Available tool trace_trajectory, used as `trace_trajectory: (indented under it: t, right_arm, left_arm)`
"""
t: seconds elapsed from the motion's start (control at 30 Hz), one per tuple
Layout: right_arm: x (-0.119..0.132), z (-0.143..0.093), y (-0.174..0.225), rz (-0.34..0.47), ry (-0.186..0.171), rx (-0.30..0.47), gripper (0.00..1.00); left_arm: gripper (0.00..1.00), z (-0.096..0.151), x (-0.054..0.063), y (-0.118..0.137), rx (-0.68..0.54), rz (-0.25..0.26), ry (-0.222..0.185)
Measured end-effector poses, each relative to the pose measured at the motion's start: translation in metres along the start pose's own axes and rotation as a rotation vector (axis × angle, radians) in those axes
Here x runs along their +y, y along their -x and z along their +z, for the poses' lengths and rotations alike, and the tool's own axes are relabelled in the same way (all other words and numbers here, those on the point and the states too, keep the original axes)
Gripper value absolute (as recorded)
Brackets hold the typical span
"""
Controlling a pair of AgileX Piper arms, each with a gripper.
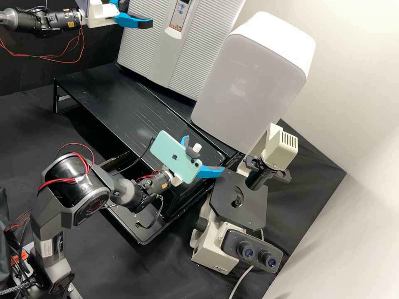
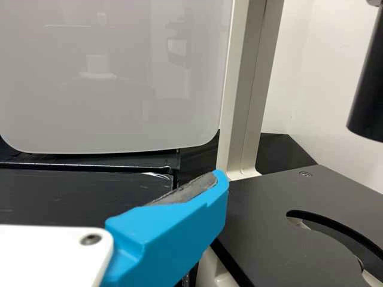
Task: Open the incubator door
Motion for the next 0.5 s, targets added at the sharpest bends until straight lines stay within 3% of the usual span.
trace_trajectory:
  t: [0.17,0.2,0.5]
  right_arm:
    - [0.0000,0.0000,0.0000,0.000,0.000,0.000,1.00]
    - [0.0000,0.0000,0.0000,0.000,0.000,0.000,1.00]
    - [0.0000,0.0000,0.0000,0.000,0.000,0.000,1.00]
  left_arm:
    - [1.00,0.0018,-0.0006,-0.0010,0.001,-0.002,0.007]
    - [0.00,0.0018,-0.0006,-0.0010,0.001,-0.002,0.007]
    - [0.00,0.0043,0.0016,-0.0009,0.007,0.015,0.033]
